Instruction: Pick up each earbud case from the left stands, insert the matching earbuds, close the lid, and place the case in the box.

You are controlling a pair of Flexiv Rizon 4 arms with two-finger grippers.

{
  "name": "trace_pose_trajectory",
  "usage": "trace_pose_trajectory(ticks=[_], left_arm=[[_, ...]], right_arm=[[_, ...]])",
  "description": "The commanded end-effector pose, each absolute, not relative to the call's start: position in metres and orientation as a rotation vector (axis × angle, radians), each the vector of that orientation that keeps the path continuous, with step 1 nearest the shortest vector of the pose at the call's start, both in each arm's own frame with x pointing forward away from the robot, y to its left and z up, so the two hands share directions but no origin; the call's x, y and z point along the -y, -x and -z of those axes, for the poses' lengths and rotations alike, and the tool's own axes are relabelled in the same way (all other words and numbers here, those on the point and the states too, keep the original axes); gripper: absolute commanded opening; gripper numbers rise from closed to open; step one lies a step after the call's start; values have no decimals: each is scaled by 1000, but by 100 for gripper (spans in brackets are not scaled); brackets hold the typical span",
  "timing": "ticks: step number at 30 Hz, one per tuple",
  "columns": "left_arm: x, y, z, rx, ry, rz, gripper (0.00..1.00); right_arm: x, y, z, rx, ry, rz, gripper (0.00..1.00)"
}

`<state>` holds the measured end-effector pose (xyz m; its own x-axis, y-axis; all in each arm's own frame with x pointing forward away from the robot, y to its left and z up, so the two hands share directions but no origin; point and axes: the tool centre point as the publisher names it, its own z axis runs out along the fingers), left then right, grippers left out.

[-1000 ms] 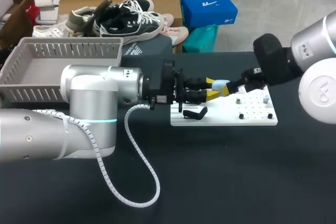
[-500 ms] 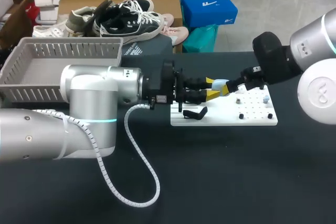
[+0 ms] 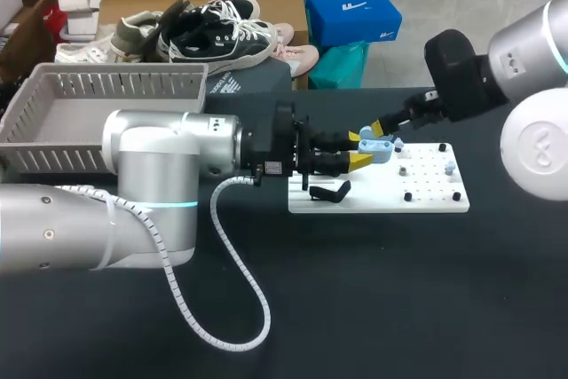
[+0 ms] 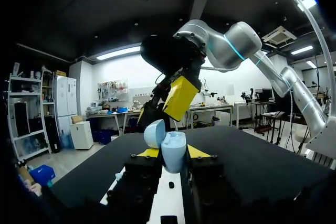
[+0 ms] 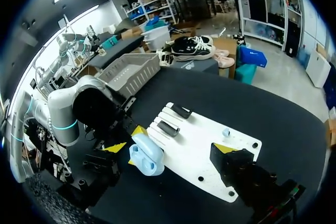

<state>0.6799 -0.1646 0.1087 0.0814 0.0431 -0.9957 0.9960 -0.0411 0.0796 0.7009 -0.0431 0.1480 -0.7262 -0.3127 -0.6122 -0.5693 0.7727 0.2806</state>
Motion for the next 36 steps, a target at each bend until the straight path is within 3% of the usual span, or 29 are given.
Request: trace_pose_trajectory(ticks=[1, 13, 26, 36], left_arm=[[165, -678, -109, -1164, -1304, 1151, 0], [159, -678, -107, -1165, -1301, 1141, 0], [149, -679, -104, -1166, -1264, 1123, 0], [149, -679, -104, -1166, -1264, 1123, 0]], right_arm=[[58, -690, -155, -2418, 636, -483, 100], [122, -689, -141, -2495, 570, -33, 100], [147, -690, -98, -2639, 583, 183, 100], [148, -705, -76, -2695, 551, 308, 82]])
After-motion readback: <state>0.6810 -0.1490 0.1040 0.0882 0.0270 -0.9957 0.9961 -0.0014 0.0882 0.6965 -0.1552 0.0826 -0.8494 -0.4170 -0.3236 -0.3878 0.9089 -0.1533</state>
